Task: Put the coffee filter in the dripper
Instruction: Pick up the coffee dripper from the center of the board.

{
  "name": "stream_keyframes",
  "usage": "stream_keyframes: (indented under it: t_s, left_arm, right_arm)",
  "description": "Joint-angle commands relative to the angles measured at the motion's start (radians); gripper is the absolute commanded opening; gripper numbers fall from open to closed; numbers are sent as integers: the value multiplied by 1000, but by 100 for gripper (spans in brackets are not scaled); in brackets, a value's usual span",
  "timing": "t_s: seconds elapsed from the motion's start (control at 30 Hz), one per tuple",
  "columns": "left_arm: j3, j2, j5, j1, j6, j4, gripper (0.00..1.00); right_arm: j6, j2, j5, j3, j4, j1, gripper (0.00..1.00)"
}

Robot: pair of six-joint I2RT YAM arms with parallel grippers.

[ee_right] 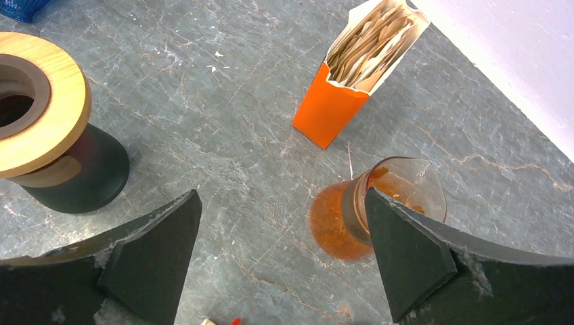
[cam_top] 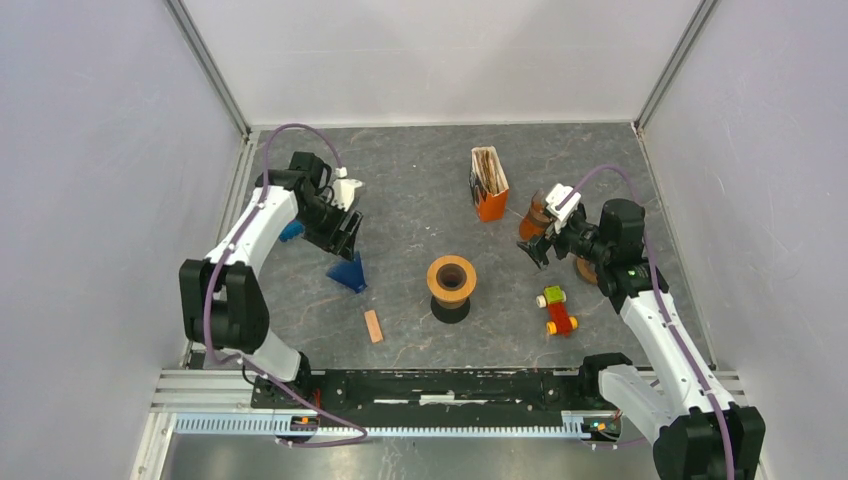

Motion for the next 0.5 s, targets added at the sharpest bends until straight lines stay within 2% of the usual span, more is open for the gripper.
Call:
stream_keyframes:
  t_s: [0.0,0.2,0.47]
  left_arm:
    - [16,86,107,38,110,4,74]
    - [27,182,200,74,145,-5,71]
    - [9,225,286,77,164,-30,52]
  right_arm:
    - [4,-14,2,-11,35,-4,98]
    - [-1,-17,-8,-17,34,-3,98]
    - [-2,-20,-5,-21,35,-3,98]
